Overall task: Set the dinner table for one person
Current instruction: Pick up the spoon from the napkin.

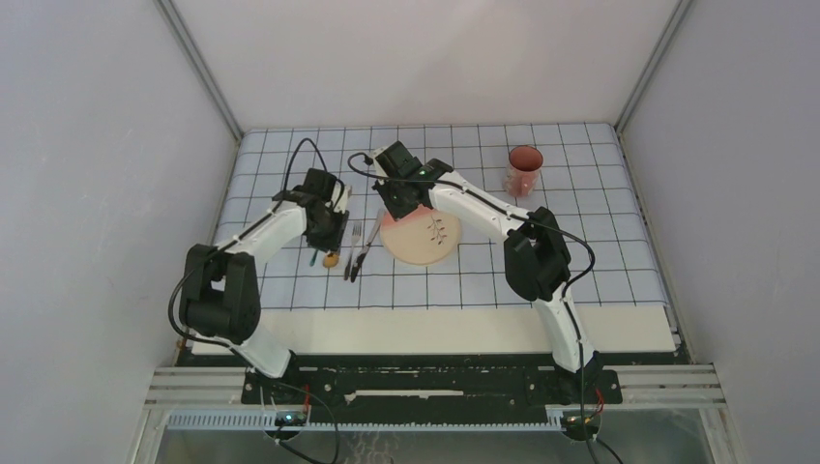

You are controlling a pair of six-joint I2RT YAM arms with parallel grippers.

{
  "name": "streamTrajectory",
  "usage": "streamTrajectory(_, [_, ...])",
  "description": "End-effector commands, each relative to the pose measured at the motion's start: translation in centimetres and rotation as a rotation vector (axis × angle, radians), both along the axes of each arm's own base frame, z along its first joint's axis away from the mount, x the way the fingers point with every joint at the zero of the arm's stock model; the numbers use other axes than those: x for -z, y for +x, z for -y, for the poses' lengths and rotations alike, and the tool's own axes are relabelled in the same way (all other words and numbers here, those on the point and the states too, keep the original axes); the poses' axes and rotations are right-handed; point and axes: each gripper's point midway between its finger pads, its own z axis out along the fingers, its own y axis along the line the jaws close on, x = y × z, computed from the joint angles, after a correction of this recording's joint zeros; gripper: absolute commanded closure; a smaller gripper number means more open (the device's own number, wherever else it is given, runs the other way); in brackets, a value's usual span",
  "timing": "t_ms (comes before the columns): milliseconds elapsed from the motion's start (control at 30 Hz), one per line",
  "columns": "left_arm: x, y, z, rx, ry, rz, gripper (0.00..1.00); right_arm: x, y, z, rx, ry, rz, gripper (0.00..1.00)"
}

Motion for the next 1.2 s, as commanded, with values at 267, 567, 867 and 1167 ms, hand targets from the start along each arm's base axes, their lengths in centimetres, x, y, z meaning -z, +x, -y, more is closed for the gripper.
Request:
streamTrajectory(267, [4.0,-1.3,-1.8,-0.007,0.094,-0.095,0.58,-3.7,0.3,-0.6,-0.015,0.058,0.078,0.95])
streamTrajectory(567, [3.9,-0.8,-1.6,-0.017,0.095,-0.117,0.57,-3.9,0.2,-0.5,-0.021,0.062,0.080,0.94])
streamTrajectory(867, [4.0,-0.7,-1.4,-0.022,0.088,-0.122,0.69,-3.7,0.1,-0.3,-0.018,0.058,0.080,0.96])
streamTrajectory(1167, [3.3,-0.5,-1.6,-0.027,0.091,-0.102,0.98,-3.6,0.1,-0.3,-0.018,0.058,0.081,0.97])
